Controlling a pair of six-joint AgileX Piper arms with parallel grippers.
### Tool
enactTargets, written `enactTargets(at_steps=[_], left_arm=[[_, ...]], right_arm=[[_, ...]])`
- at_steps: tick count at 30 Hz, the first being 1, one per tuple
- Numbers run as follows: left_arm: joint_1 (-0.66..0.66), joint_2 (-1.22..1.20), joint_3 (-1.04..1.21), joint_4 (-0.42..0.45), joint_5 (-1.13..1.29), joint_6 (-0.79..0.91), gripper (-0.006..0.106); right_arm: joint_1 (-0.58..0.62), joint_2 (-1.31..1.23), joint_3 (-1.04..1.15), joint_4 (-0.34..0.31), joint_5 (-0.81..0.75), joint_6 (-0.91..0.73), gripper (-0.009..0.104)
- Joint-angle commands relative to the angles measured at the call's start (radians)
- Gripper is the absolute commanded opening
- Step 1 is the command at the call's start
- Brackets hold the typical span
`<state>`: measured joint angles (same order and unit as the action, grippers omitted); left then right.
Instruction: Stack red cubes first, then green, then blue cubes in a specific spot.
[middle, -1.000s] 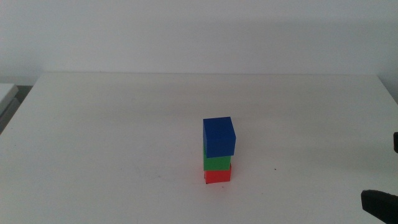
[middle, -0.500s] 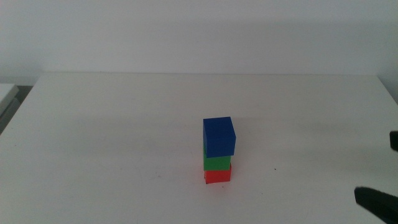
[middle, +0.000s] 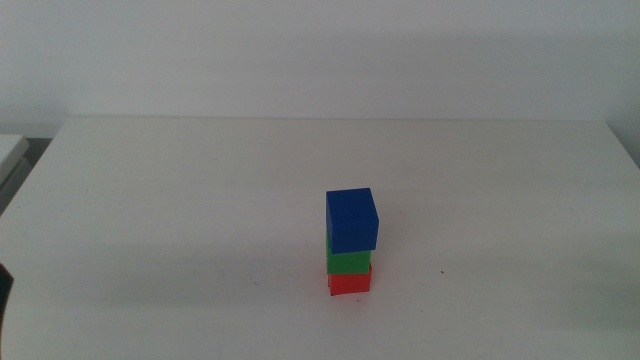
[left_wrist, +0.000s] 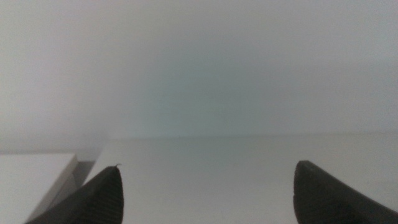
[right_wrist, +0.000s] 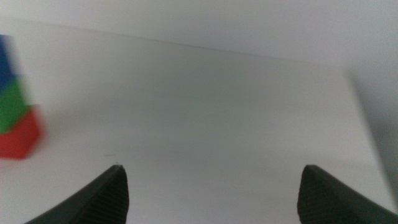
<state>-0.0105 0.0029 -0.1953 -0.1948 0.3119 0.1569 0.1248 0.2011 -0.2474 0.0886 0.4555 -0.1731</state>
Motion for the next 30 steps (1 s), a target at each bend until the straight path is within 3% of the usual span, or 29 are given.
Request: enactTargets(at_steps=[1, 5, 10, 13, 19, 23, 30], left_arm=[[0.000, -0.003, 0.031, -0.014, -0.086, 0.002, 0.094], [0.000, -0.003, 0.079, -0.015, -0.100, 0.002, 0.094], [0.000, -0.003, 0.161, -0.039, -0.098, 0.004, 0.094], [0.000, -0.003, 0.195, -0.095, -0.118, 0.004, 0.094], [0.000, -0.003, 0.195, -0.064, -0.112, 0.004, 0.094], [0.000, -0.003, 0.195, -0.018, -0.112, 0.004, 0.094], [0.000, -0.003, 0.195, 0.007, -0.112, 0.004, 0.094]], right_arm=[[-0.103, -0.065, 0.049, 0.005, -0.014, -0.003, 0.086], [-0.238, -0.170, 0.081, 0.003, -0.006, -0.003, 0.086], [-0.286, -0.201, 0.103, 0.019, -0.033, -0.003, 0.086], [-0.286, -0.201, 0.155, 0.012, -0.148, -0.003, 0.086], [-0.284, -0.201, 0.247, -0.008, -0.436, -0.003, 0.086], [-0.284, -0.201, 0.247, -0.061, -0.353, -0.003, 0.086], [-0.284, -0.201, 0.247, -0.059, -0.349, -0.003, 0.086]])
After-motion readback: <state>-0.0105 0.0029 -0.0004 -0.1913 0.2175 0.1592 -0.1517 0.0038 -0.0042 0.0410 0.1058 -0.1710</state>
